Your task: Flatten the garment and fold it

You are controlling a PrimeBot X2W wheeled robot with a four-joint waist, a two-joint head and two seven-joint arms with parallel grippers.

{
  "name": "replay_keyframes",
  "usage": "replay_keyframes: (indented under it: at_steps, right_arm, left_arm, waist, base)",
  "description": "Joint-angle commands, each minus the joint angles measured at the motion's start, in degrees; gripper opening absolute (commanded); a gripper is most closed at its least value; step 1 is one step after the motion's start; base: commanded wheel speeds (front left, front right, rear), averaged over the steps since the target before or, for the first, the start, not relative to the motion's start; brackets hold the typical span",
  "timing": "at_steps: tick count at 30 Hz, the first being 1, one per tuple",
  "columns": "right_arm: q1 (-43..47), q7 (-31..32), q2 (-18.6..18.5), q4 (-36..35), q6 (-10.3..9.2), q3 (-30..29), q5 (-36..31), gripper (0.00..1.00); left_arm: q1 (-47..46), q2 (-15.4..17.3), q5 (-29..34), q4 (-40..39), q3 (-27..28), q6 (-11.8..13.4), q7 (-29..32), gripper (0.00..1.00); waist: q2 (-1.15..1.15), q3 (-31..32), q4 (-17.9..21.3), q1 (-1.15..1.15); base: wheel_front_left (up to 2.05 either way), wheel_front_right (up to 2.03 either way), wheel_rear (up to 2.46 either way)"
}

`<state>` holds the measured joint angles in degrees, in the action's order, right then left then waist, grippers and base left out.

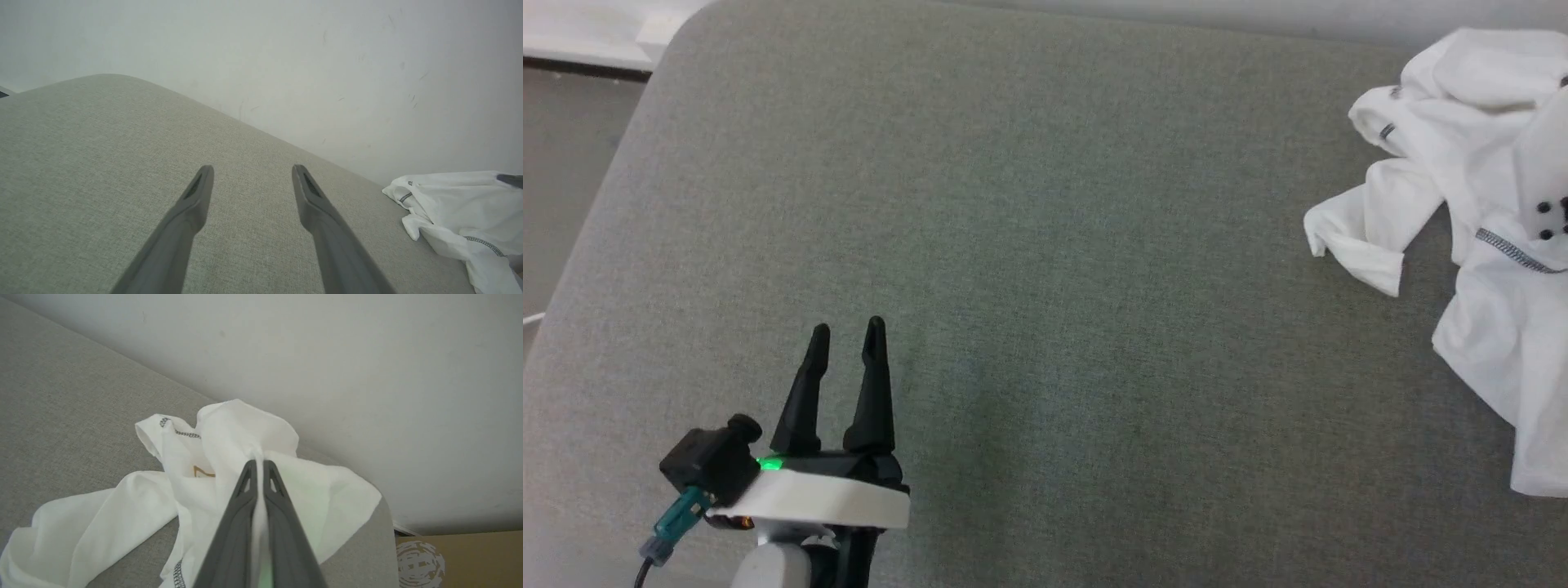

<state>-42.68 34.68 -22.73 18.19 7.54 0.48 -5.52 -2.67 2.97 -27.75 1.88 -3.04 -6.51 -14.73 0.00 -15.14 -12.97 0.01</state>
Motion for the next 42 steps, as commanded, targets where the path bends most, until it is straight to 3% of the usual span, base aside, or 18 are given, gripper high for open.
replay_keyframes:
  at_steps: [1, 4, 8, 10, 11, 12, 20, 26, 32, 37, 42]
  right_arm:
    - [0.5, 0.2, 1.5, 1.4, -0.05, -0.1, -0.5, 0.00]
    - [0.6, -0.3, 3.3, 4.0, -0.05, -0.6, -1.3, 0.00]
    - [0.0, -1.9, 4.5, 6.2, -0.05, -0.5, -1.5, 0.29]
    - [-0.2, -2.4, 5.1, 6.7, -0.05, 0.2, -0.9, 0.47]
    - [-0.3, -2.6, 5.4, 6.9, -0.05, 0.4, -0.4, 0.85]
    - [-0.5, -2.9, 5.5, 6.9, -0.05, 0.7, 0.2, 1.00]
    - [2.7, -5.7, 6.0, 2.2, -0.05, 0.1, 5.2, 1.00]
    - [15.6, -5.2, 6.7, -9.1, -0.05, -4.5, 8.0, 1.00]
    - [30.4, -5.7, 12.2, -19.5, -0.05, -11.1, 6.0, 1.00]
    - [36.0, -5.5, 14.9, -19.6, -0.05, -13.2, 4.3, 1.00]
    - [35.1, -6.2, 15.5, -13.9, -0.05, -13.1, 2.6, 1.00]
  left_arm:
    - [-1.3, -0.1, -0.4, 0.4, -0.2, -0.4, -0.3, 1.00]
    - [-2.5, -0.1, -0.8, 0.9, -0.3, -0.5, -0.3, 1.00]
    - [-3.2, -0.1, -0.7, 1.5, -0.1, -0.7, -0.3, 1.00]
    - [-3.2, -0.1, -0.5, 1.6, 0.1, -0.7, -0.3, 1.00]
    - [-3.1, -0.1, -0.4, 1.7, 0.1, -0.8, -0.3, 1.00]
    - [-3.0, -0.1, -0.3, 1.7, 0.2, -0.8, -0.3, 1.00]
    - [-0.9, -0.1, 0.1, 1.7, 0.4, -0.6, -0.3, 1.00]
    - [1.8, -0.1, 0.5, 0.2, 1.1, -0.2, -0.3, 1.00]
    - [3.3, -0.1, 0.8, -1.0, 2.4, 0.0, -0.3, 1.00]
    - [3.1, -0.1, 1.2, -1.5, 2.4, -0.1, -0.3, 1.00]
    - [1.9, -0.1, 1.5, -1.3, 2.5, -0.4, -0.3, 1.00]
  waist:
    - [0.00, -4.7, -2.3, -0.01]
    - [0.00, -5.5, -2.5, -0.01]
    - [0.00, -5.1, -2.0, -0.01]
    - [0.00, -4.4, -1.3, -0.01]
    - [0.00, -3.9, -1.0, -0.01]
    - [0.00, -3.4, -0.7, -0.01]
    - [0.00, 1.6, 0.7, -0.01]
    - [0.00, 2.7, 1.4, -0.01]
    - [0.00, 2.1, 3.0, -0.01]
    - [0.00, 0.9, 3.7, -0.01]
    - [0.00, -0.7, 3.5, -0.01]
  base:
    - [0.00, 0.00, 0.00]
    - [0.00, 0.00, 0.00]
    - [0.00, 0.00, 0.00]
    - [0.00, 0.00, 0.00]
    - [0.00, 0.00, 0.00]
    - [0.00, 0.00, 0.00]
    - [0.00, 0.00, 0.00]
    - [0.00, 0.00, 0.00]
    - [0.00, 0.00, 0.00]
    - [0.00, 0.00, 0.00]
    - [0.00, 0.00, 0.00]
